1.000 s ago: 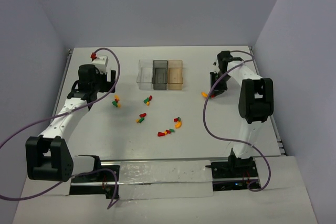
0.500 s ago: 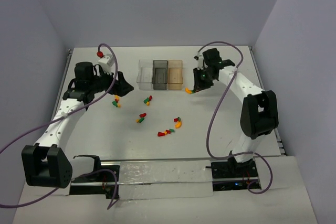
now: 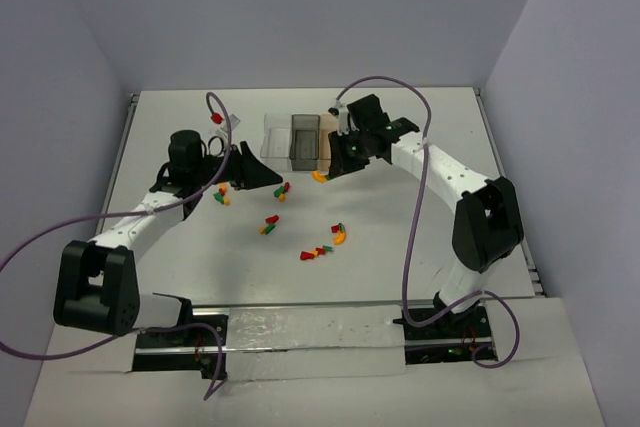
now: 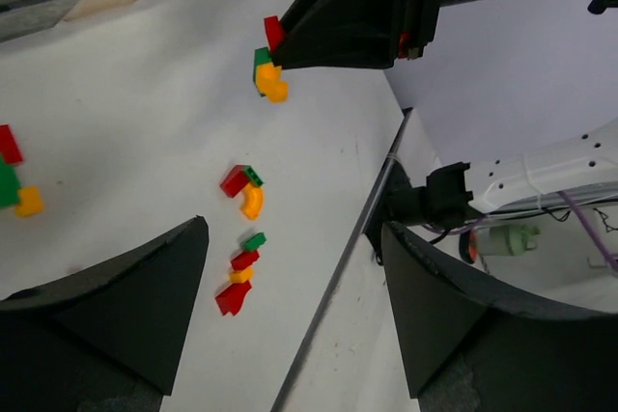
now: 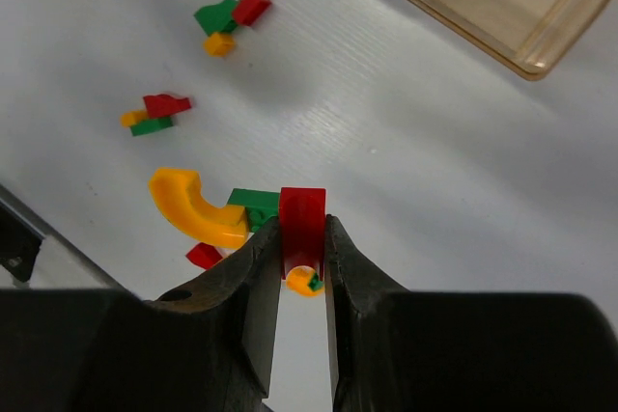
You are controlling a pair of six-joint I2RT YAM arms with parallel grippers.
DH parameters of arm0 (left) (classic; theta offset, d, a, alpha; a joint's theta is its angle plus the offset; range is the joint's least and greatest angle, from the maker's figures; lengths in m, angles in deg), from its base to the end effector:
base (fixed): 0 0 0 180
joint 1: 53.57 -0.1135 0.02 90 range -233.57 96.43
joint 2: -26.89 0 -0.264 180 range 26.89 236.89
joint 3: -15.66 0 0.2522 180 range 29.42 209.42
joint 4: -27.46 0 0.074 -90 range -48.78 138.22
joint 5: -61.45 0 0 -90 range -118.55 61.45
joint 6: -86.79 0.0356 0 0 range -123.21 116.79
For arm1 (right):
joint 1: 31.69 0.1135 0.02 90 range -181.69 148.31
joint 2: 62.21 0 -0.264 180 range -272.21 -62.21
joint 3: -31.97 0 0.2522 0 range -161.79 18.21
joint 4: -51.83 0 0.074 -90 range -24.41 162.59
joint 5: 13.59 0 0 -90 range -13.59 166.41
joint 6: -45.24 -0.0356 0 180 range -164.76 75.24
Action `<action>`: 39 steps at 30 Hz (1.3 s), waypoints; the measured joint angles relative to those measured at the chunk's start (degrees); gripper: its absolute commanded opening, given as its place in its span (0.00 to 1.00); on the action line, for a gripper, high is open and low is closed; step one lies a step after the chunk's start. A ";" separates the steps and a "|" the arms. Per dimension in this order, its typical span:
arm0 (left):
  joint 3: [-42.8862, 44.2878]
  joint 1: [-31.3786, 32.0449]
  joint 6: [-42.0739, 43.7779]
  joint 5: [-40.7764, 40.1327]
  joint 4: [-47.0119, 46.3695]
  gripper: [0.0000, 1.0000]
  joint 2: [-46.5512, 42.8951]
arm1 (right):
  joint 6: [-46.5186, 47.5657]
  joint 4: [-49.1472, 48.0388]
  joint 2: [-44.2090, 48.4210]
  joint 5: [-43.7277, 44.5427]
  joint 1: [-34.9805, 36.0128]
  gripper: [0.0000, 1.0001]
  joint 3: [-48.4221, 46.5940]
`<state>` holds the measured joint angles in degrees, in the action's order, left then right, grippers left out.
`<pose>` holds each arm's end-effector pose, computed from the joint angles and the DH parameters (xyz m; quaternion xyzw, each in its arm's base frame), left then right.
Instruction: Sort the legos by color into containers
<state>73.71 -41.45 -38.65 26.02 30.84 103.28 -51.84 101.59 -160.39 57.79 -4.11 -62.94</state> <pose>0.2727 -0.0882 0.2557 0.1033 0.7724 -0.5483 0.3034 0.3264 0.1833 0.2744 -0.2170 0.9119 0.2397 0.2530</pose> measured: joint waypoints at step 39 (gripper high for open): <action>-1.73 6.60 -18.39 -2.10 -16.14 0.30 11.70 | -4.01 -0.71 -1.75 1.87 9.25 0.01 -4.20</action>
<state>71.98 -34.85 -57.05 23.92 14.70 114.98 -55.85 100.88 -162.13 59.66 5.14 -67.14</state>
